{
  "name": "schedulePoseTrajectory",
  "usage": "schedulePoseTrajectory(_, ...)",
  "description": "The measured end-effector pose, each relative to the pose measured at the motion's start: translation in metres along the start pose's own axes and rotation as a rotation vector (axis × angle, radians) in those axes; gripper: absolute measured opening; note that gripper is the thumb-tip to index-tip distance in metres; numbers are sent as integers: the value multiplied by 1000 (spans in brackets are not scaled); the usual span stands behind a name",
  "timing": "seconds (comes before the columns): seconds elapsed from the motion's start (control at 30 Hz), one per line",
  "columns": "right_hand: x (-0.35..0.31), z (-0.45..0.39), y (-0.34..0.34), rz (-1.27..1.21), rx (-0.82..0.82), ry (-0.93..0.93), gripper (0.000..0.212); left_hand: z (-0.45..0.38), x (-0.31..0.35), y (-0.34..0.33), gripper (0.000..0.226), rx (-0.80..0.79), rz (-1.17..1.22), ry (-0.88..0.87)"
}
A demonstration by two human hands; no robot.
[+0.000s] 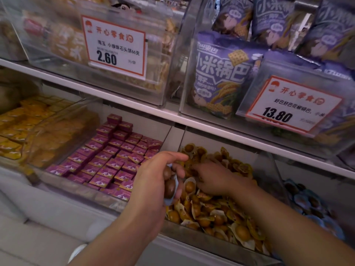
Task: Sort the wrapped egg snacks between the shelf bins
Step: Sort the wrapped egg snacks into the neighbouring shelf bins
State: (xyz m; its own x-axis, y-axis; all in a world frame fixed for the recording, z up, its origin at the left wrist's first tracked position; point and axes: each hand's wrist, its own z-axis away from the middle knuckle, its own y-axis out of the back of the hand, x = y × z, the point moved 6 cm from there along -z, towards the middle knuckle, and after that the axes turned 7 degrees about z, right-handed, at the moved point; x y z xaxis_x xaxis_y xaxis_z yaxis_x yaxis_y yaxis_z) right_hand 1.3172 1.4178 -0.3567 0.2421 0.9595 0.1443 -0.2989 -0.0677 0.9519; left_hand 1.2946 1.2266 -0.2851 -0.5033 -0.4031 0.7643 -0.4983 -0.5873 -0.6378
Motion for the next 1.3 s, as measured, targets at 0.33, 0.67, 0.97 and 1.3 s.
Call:
schedulePoseTrajectory(0.33, -11, -26, -12, -71, -10, -79, 71, -2, 3, 6, 14, 46, 3, 28)
schedulePoseTrajectory(0.67, -4, -22, -5, -116, 24, -5, 62, -1, 5, 3, 27, 30, -9, 9)
schedulePoseTrajectory(0.97, -12, -23, 3, -265, 45, 4, 16, -2, 5, 5, 17, 25, -1, -1)
schedulePoseTrajectory(1.3, 47, 10, 31, -571, 252, -198, 14, -4, -1, 2, 28, -14, -11, -15)
